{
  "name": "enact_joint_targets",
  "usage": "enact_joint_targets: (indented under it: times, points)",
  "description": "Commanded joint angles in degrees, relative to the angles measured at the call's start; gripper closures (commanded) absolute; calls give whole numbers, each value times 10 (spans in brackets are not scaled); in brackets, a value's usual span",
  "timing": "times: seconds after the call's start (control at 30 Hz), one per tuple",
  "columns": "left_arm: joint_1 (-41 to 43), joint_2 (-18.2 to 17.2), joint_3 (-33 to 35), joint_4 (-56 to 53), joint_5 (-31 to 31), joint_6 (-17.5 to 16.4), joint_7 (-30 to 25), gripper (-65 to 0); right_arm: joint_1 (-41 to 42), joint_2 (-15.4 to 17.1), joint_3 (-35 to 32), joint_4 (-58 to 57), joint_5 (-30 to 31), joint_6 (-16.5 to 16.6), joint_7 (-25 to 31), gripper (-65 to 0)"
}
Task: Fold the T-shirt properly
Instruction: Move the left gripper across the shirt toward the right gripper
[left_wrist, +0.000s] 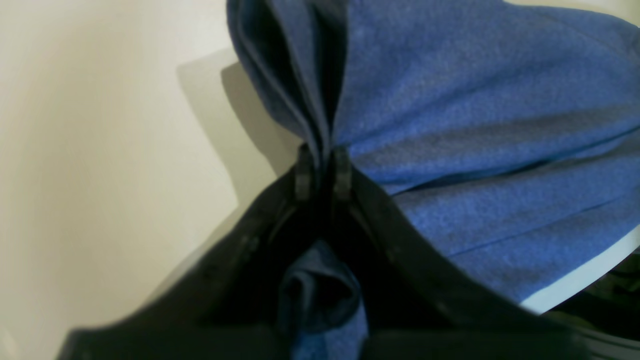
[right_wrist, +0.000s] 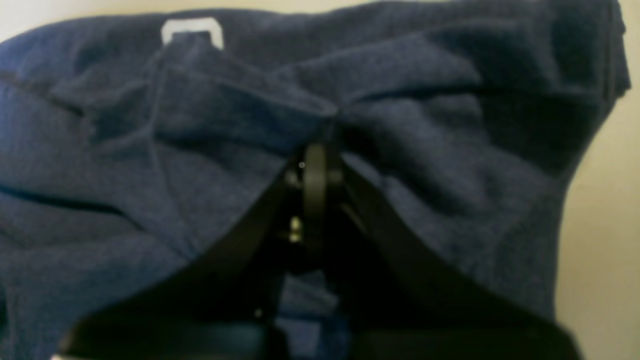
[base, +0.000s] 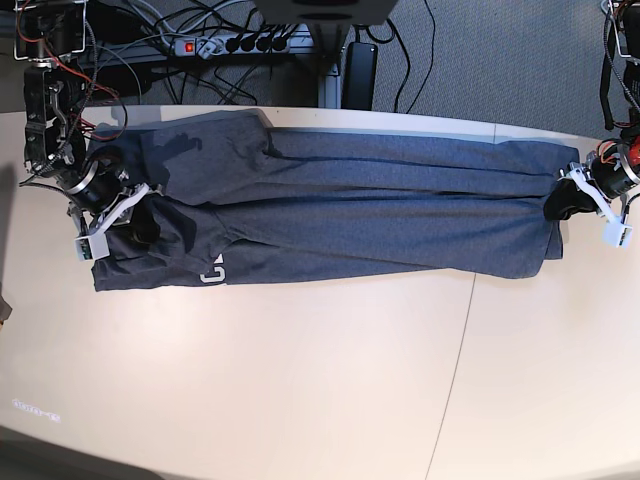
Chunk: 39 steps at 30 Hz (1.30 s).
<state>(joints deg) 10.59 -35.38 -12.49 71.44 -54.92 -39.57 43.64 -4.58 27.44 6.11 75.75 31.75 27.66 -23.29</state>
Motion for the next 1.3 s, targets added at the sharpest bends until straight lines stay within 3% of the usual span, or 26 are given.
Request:
enact_joint_targets:
  times: [0.0, 0.47, 0.67, 0.83, 0.97, 1.27]
  points:
    - [-6, -15, -6, 4, 0, -4, -10, 0, 8, 9, 3, 5, -6, 43, 0, 0]
    - [-14, -28, -6, 4, -1, -4, -15, 0, 34, 9, 3, 80, 17, 46, -15, 0]
    - [-24, -42, -6, 4, 36, -4, -16, 0, 34, 9, 3, 89, 17, 46, -16, 0]
    - [-41, -59, -6, 4, 81, 34, -32, 0, 34, 9, 3, 89, 16, 46, -18, 0]
    - [-52, -69, -6, 7, 93, 45, -31, 0, 34, 9, 3, 89, 14, 46, -18, 0]
    - [-46, -61, -6, 167, 93, 44, 29, 0, 34, 9, 3, 89, 3, 46, -18, 0]
